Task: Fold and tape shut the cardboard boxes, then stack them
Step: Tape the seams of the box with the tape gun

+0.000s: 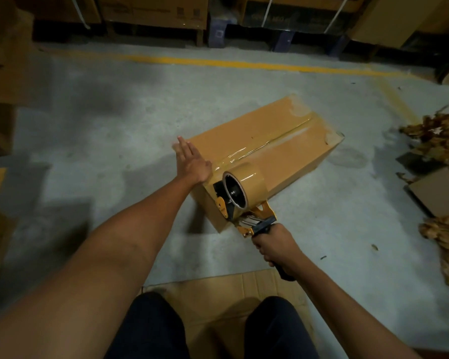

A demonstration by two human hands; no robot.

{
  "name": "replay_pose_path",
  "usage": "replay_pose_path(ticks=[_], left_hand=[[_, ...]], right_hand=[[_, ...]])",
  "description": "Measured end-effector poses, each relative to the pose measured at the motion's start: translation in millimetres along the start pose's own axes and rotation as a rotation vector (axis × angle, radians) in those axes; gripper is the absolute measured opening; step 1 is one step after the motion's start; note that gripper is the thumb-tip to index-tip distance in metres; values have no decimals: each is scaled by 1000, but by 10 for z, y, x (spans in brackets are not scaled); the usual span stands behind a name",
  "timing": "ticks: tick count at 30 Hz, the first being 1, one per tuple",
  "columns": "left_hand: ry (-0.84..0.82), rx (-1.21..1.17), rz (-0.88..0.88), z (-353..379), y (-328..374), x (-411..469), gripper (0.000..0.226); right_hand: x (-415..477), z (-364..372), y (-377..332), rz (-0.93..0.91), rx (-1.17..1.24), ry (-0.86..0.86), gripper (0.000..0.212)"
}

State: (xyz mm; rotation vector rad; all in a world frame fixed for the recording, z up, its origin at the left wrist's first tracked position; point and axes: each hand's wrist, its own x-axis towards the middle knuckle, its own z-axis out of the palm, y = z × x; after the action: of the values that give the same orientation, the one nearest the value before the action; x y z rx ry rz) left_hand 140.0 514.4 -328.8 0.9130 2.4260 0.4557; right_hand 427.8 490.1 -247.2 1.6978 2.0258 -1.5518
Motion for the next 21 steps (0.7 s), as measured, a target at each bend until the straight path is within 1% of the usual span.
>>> replay_pose_path(ticks=[4, 7, 10, 12, 16, 19, 21], left_hand=[[103, -185, -77, 123, 33, 59, 92], [174, -256, -62, 199, 16, 72, 94], [226, -423, -82, 285, -34, 91, 97], [240, -488, -77, 314, -57, 88, 96], [231, -485, -14, 285, -97, 22, 91], [230, -356, 19, 342, -113, -237, 92], [261, -273, 61, 503, -131, -529, 88]], right_hand=[[-71, -26, 192, 27, -28, 8, 23], [-56, -29, 212, 25, -42, 25, 20], [-52, -25, 219, 34, -29, 12, 19], [-53, -16, 238, 38, -13, 9, 21], [-72, -30, 221, 47, 11, -2, 20], [-109, -74, 209, 46, 31, -23, 18], [-125, -100, 212, 38, 35, -27, 17]])
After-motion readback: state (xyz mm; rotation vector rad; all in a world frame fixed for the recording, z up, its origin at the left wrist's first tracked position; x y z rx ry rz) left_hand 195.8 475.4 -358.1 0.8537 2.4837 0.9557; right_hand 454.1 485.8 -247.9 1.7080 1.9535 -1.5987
